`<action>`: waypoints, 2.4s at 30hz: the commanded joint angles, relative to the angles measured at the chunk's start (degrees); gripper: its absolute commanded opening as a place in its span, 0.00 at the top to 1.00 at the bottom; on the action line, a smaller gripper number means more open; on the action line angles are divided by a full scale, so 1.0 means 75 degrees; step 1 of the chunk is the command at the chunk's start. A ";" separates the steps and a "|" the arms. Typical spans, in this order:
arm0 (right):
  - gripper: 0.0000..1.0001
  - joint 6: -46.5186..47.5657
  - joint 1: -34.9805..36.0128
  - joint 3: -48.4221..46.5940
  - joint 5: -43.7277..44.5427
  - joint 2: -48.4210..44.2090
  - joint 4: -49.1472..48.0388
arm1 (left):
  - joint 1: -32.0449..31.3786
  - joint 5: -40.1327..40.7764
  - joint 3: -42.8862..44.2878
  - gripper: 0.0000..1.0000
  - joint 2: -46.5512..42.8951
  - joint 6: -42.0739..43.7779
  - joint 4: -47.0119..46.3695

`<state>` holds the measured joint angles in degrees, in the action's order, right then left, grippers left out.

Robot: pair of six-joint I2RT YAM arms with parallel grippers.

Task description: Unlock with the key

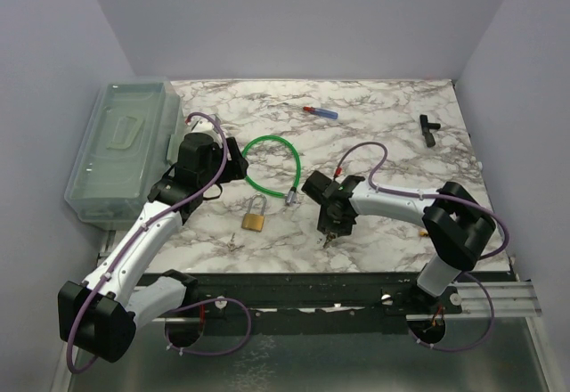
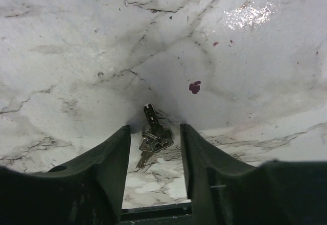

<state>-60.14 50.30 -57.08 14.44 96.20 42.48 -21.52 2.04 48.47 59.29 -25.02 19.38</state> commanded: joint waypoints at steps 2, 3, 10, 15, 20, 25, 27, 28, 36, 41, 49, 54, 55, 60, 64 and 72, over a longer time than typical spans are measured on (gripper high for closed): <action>0.60 -0.0134 0.0207 0.0208 0.0085 0.0278 0.0008 | -0.0036 0.0167 -0.0054 0.32 -0.0095 0.0104 -0.0005; 0.61 -0.0178 0.0251 0.0253 0.0045 0.0275 -0.0027 | -0.0036 0.0162 -0.0063 0.32 -0.0100 0.0110 -0.0005; 0.70 -0.0463 0.0539 0.0390 -0.0083 0.0302 -0.0040 | -0.0037 0.0170 -0.0076 0.32 -0.0112 0.0113 -0.0005; 0.86 -0.0529 0.0550 0.0595 -0.0022 0.0258 -0.0167 | -0.0037 0.0205 -0.0096 0.33 -0.0125 0.0109 -0.0005; 1.00 -0.0634 0.0547 0.0631 0.0088 0.0063 -0.0210 | -0.0037 0.0117 -0.0099 0.33 -0.0106 0.0111 -0.0016; 1.00 -0.0850 0.0547 0.0749 0.0161 -0.0454 -0.0337 | -0.0068 -0.0679 -0.0107 0.33 -0.0117 0.0092 -0.0144; 1.00 -0.0987 0.0547 0.0806 0.0233 -0.0715 -0.0362 | -0.0114 -0.1087 -0.0180 0.33 -0.0169 0.0017 -0.0321; 1.00 -0.1058 0.0547 0.0832 0.0259 -0.0839 -0.0397 | -0.0138 -0.1268 -0.0242 0.34 -0.0179 -0.0016 -0.0427; 1.00 -0.1899 0.0547 0.1063 0.0408 -0.1683 -0.0903 | -0.0340 -0.2023 -0.0709 0.36 -0.0671 -0.0903 -0.1467; 1.00 -0.2484 0.0536 0.1143 0.0652 -0.2273 -0.1059 | -0.1048 -0.1629 -0.1234 0.38 -0.1336 -0.1545 -0.2335; 1.00 -0.2353 0.0535 0.0960 0.1142 -0.2837 -0.0793 | -0.3522 0.0613 -0.2729 0.39 -0.1292 -0.2041 -0.4154; 0.90 -0.1611 0.0535 0.0644 0.0817 -0.2396 -0.0032 | -0.4690 0.1549 -0.2542 0.40 -0.0988 -0.1297 -0.4078; 0.84 -0.1546 0.0541 0.0565 0.0715 -0.2273 0.0189 | -0.4735 0.1555 -0.2366 0.40 -0.0996 -0.1139 -0.3796; 0.47 -0.0774 0.0646 0.0739 -0.0123 -0.2073 -0.0066 | -0.4756 0.2058 -0.1114 0.40 -0.1311 0.0467 -0.1746; 0.40 -0.0218 0.0687 0.0629 -0.0039 -0.1656 -0.0066 | -0.4751 0.2855 -0.0664 0.35 -0.1625 0.1506 -0.0819; 0.42 0.0633 0.0699 0.0203 0.0296 -0.0352 0.0168 | -0.4756 0.3315 -0.1352 0.35 -0.2505 0.1560 -0.0710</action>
<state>-59.94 55.13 -53.95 15.09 90.39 41.98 -57.04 23.22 40.25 42.46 -15.68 10.02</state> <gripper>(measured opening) 0.594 0.647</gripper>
